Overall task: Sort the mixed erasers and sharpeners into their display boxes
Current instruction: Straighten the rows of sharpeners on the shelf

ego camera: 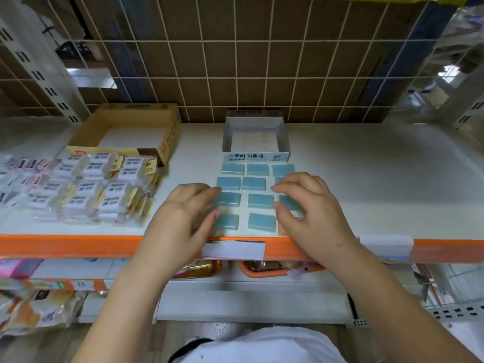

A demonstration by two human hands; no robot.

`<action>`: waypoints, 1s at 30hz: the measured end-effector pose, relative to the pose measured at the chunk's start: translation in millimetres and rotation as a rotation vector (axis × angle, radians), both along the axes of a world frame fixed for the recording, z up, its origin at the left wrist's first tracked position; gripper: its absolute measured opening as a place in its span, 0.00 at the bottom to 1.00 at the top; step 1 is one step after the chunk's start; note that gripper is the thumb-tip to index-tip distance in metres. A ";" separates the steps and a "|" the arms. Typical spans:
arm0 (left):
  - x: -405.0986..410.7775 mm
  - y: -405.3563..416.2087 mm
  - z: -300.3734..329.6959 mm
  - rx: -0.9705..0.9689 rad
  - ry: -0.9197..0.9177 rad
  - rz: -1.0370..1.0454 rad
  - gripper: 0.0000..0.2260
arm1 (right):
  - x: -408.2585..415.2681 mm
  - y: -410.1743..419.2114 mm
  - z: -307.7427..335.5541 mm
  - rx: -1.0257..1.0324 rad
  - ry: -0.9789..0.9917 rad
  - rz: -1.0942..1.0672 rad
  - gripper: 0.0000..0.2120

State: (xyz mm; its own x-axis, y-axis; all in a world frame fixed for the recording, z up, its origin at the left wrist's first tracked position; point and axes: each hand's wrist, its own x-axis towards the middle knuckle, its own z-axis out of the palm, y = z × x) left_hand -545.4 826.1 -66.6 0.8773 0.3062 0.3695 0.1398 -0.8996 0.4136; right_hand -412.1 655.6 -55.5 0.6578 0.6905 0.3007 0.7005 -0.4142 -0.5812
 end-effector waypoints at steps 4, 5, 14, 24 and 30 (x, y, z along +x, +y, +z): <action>-21.6 16.4 16.2 0.096 -0.034 0.096 0.18 | -19.3 46.3 8.8 0.012 -0.186 0.139 0.13; -29.0 22.0 18.9 0.114 -0.035 0.122 0.18 | -26.4 58.8 10.5 0.020 -0.222 0.172 0.13; -129.9 94.0 25.7 0.177 -0.059 0.382 0.17 | -112.6 167.0 21.4 0.046 -0.328 0.416 0.16; -277.8 220.8 28.8 0.207 0.006 0.559 0.18 | -233.0 304.1 18.0 0.014 -0.385 0.478 0.19; -337.4 287.5 29.0 0.219 0.043 0.654 0.19 | -276.3 378.4 19.2 0.033 -0.411 0.486 0.19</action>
State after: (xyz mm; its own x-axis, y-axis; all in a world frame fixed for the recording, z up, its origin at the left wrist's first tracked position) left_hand -882.8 1113.6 -37.6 0.5528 0.7000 0.4521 0.6945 -0.6868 0.2142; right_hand -688.3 1034.0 -36.3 0.0983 0.8673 0.4880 0.9725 0.0202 -0.2318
